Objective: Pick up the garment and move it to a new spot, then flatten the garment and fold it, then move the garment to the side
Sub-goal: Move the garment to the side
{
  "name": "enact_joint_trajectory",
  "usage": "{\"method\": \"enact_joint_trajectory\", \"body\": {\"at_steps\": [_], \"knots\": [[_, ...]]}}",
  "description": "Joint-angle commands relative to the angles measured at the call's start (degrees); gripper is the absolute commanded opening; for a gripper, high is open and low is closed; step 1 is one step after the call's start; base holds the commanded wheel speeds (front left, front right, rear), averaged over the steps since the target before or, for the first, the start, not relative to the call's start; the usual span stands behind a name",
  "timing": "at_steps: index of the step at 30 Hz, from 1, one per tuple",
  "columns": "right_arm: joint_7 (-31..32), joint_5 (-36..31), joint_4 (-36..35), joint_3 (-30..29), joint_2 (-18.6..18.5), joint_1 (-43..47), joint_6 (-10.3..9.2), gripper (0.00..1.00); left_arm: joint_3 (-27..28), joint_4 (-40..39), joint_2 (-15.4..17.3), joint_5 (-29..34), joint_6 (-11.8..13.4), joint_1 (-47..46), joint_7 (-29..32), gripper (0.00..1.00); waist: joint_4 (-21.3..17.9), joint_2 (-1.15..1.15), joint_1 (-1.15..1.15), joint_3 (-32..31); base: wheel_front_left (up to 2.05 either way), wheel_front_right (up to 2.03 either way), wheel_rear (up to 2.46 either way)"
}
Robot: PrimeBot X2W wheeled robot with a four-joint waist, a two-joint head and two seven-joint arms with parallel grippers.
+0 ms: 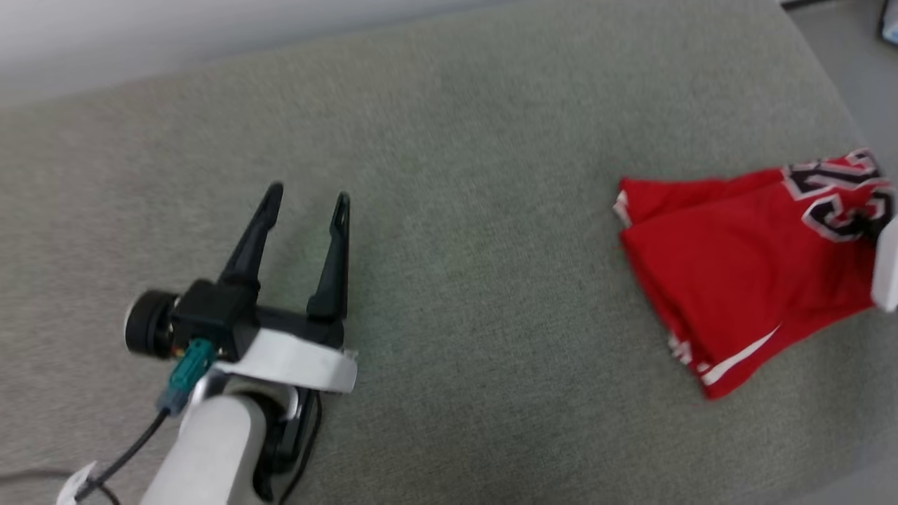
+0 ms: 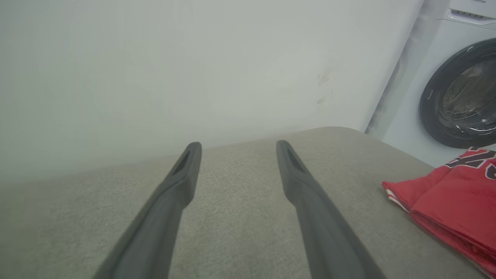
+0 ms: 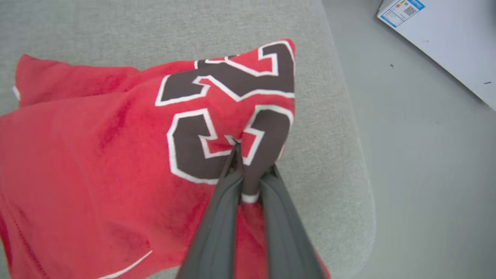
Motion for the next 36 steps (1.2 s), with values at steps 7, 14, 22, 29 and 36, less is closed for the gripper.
{"method": "enact_joint_trajectory", "body": {"at_steps": [7, 14, 22, 29, 36], "knots": [[-12.1, -4.8, 11.2, -7.3, 0.1, -8.8, -0.05, 0.00, -0.9, -4.1, 1.7, 2.5, -0.5, -6.5, 3.2, 1.00, -2.1, 0.00, 0.00, 11.8, 0.00, 0.00, 0.00], [-21.4, -10.8, 21.6, -12.7, 3.1, -13.4, -0.04, 0.75, -1.6, -6.9, 2.8, 3.5, -0.6, -8.2, 4.9, 1.00, -1.2, 0.00, 0.00, 14.8, 0.00, 0.00, 0.00], [-28.6, -14.0, 29.5, -17.5, 4.7, -14.7, -0.04, 1.00, -1.5, -5.9, 2.8, 2.6, -0.4, -6.7, 3.8, 1.00, -0.2, 0.00, 0.00, 12.3, 0.00, 0.00, 0.00], [-32.0, -13.0, 28.5, -17.2, 5.4, -10.1, -0.04, 1.00, -0.6, -2.2, 1.8, 0.1, 1.1, -0.4, 0.9, 1.00, 0.6, 0.00, 0.00, 3.1, 0.00, 0.00, 0.00], [-33.2, -11.0, 20.9, -14.2, 6.4, -0.9, -0.04, 1.00, 0.5, 1.1, -0.3, -2.8, 3.0, 5.8, -1.3, 1.00, 3.1, 0.00, 0.00, -6.2, 0.00, 0.00, 0.00]]}}
